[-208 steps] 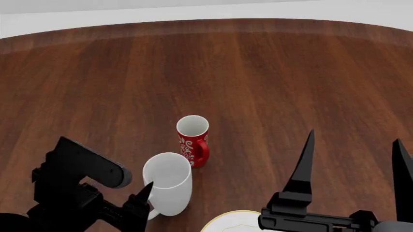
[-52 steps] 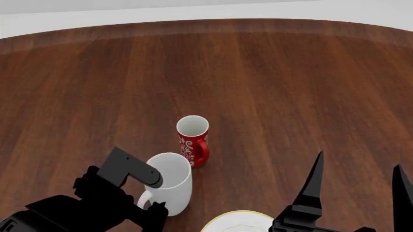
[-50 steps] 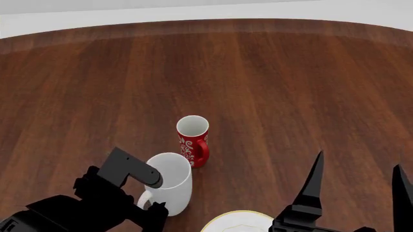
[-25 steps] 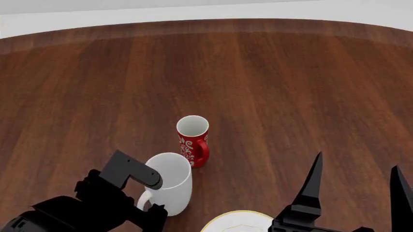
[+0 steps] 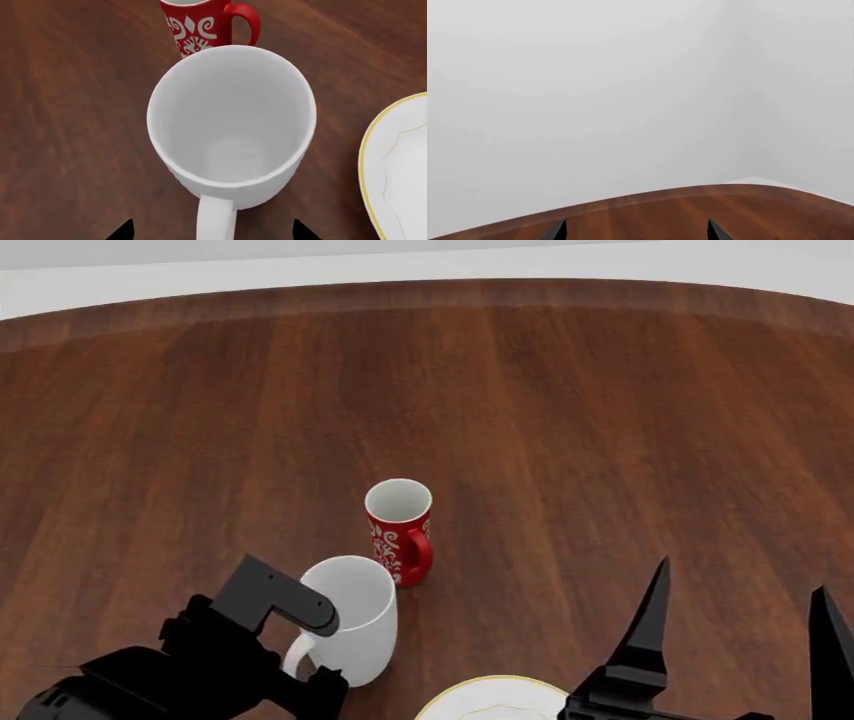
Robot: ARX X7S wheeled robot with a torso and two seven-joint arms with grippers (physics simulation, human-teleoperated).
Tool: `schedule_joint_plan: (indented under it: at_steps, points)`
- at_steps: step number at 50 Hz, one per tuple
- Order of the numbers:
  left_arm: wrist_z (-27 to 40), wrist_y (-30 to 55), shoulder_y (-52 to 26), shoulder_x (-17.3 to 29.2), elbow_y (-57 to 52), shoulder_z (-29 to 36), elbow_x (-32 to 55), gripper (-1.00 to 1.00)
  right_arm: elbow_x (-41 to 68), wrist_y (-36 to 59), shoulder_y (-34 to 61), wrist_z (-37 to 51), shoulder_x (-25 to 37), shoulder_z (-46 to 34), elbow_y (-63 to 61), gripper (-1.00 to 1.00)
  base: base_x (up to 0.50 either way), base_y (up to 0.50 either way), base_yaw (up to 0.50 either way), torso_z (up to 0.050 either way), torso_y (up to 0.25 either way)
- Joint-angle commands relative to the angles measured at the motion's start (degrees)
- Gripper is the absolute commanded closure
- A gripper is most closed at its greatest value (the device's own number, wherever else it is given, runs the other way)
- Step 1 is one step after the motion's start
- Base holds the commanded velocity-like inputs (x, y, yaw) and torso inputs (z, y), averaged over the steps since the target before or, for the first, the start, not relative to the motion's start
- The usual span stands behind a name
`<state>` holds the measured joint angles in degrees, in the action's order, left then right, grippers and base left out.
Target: Put the white mug on the plate.
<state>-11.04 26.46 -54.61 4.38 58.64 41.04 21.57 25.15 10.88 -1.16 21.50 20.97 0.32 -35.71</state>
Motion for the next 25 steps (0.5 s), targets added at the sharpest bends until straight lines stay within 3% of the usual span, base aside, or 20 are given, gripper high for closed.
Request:
schedule_joint_plan:
  at_steps: [1,25]
  points:
    - [-1.3,-3.1,-1.5,-1.6,6.0,0.5,-0.4,-1.0,0.0,-0.3,-0.1,0.1,0.1,-0.1,0.2,-1.0,0.0,0.0,0.0,0.0,0.0]
    - [-2.9,-8.1,-3.8,-4.2,15.6,2.0,0.5,-1.0,0.3,-0.8,-0.6,0.5,0.3,-0.1,0.2,-1.0,0.0,0.0,0.0,0.0,0.0]
